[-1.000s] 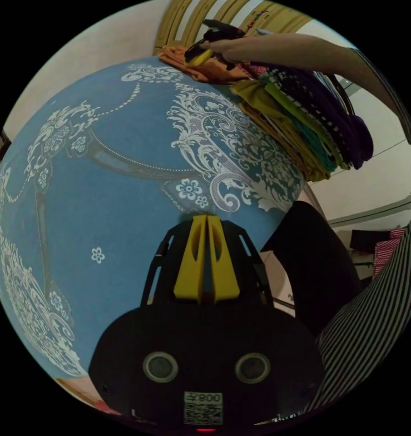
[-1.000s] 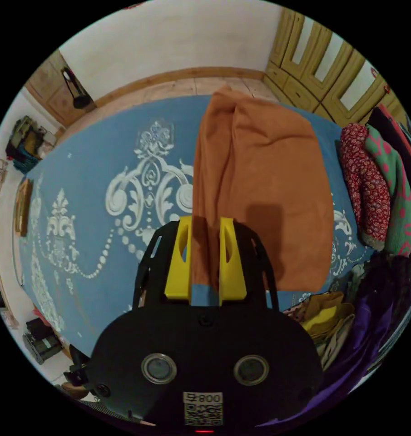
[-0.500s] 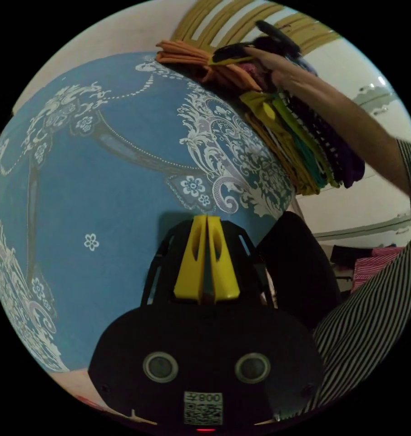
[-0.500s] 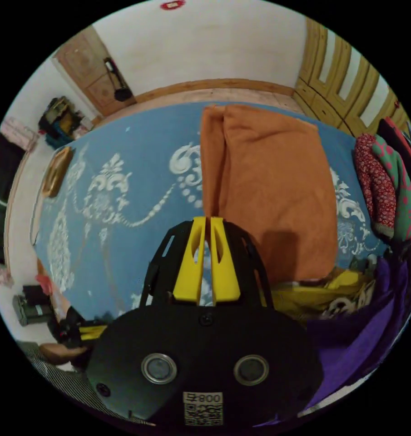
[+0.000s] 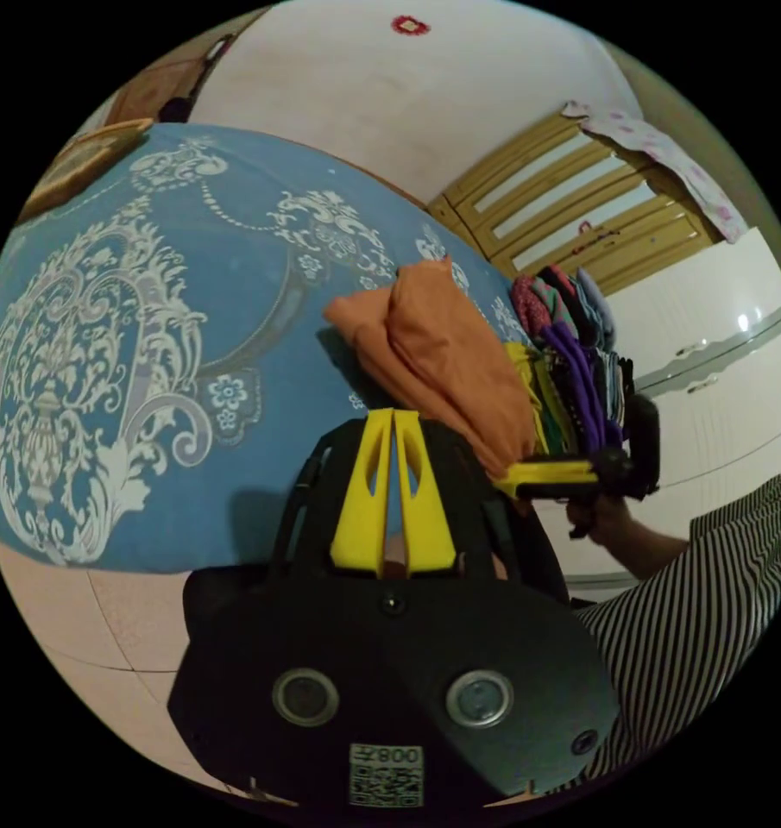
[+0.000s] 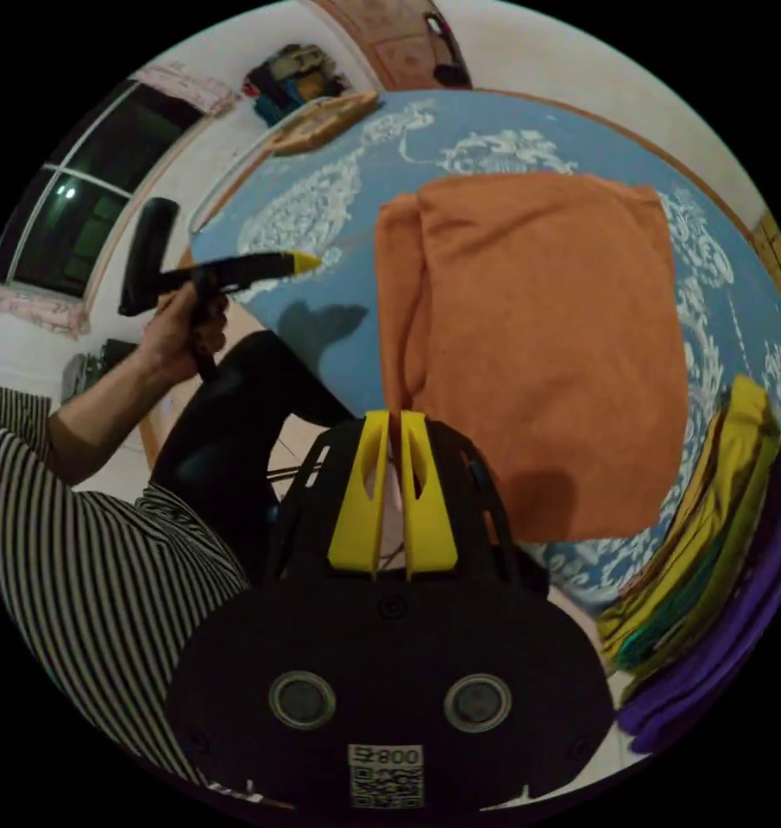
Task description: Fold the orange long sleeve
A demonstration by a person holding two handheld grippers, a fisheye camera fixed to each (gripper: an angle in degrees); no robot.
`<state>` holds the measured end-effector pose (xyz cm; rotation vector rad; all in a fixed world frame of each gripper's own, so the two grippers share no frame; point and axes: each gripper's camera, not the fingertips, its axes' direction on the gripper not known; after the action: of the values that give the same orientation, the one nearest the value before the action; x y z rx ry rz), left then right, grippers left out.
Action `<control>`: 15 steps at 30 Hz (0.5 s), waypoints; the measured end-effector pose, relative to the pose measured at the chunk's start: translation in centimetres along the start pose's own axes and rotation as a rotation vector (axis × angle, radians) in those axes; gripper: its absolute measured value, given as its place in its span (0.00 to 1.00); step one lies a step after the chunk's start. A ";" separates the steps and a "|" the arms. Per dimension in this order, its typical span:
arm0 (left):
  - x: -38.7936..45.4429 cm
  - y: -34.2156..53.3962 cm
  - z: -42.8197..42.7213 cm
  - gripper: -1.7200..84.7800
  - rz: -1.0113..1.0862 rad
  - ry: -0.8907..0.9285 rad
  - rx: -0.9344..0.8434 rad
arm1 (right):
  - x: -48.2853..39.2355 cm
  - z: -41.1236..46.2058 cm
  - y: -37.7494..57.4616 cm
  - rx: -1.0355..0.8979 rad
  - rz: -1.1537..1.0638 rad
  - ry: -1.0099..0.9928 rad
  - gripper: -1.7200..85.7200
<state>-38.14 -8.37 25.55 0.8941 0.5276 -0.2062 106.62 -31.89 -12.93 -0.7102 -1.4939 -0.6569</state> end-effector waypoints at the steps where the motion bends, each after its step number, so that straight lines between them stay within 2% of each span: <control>1: -0.1 -0.4 -1.1 0.03 -0.011 0.013 0.019 | -0.1 0.5 0.3 0.000 0.020 -0.001 0.05; 5: 0.1 -2.4 -2.8 0.04 -0.005 0.065 0.025 | -0.3 0.4 0.5 0.129 0.113 0.016 0.06; 8: 1.3 -6.0 -3.3 0.06 0.038 0.128 0.019 | -1.1 0.9 -1.6 0.193 0.099 0.011 0.08; 11: 3.2 -10.7 -3.7 0.08 0.099 0.111 0.050 | -2.5 1.3 -3.9 0.260 0.060 0.040 0.09; 15: 4.2 -16.8 -0.9 0.08 0.107 0.094 -0.064 | -3.6 3.7 -6.3 0.241 0.029 0.099 0.13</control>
<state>-41.30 -17.79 11.39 0.8704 0.5688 -0.0505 99.40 -33.27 -16.55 -0.5060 -1.4388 -0.4732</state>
